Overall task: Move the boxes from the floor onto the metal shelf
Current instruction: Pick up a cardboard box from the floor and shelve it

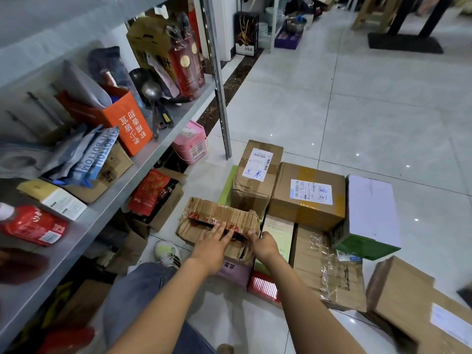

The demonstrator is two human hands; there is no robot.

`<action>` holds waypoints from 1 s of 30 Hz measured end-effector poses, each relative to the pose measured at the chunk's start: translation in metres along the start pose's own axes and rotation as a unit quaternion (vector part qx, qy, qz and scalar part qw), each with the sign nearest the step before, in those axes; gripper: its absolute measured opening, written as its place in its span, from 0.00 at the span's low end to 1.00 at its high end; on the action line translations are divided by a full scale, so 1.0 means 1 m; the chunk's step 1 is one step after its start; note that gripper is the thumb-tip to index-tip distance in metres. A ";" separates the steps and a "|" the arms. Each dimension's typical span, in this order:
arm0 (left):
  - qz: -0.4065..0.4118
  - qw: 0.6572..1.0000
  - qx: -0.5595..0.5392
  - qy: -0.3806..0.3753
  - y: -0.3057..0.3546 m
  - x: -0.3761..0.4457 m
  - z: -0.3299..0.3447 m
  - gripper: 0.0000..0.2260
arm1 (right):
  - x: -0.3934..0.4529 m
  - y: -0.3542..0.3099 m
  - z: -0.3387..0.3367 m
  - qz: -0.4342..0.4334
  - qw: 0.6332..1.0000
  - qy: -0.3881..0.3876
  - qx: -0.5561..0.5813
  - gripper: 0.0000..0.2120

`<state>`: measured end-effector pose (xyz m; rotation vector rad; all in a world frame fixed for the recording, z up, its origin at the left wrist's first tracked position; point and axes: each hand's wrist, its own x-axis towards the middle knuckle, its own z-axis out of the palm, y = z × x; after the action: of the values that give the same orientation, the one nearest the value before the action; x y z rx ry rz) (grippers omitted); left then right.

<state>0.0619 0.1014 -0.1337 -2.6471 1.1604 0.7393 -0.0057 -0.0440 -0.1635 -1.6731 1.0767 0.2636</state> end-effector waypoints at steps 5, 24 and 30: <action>0.012 0.999 -0.030 -0.021 -0.002 0.005 0.008 0.33 | 0.004 0.003 0.010 -0.017 1.000 0.013 0.007 0.17; 0.044 0.990 0.126 0.050 -0.012 -0.044 -0.037 0.26 | -0.045 -0.030 0.002 -0.076 0.996 0.015 -0.041 0.15; 0.067 0.972 0.193 0.114 -0.004 -0.077 -0.089 0.20 | -0.087 -0.054 -0.018 -0.106 0.993 0.031 0.031 0.14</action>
<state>0.0545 0.1243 -0.0185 -2.3844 1.3886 0.1973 -0.0198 -0.0141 -0.0650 -1.7331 0.9351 0.0408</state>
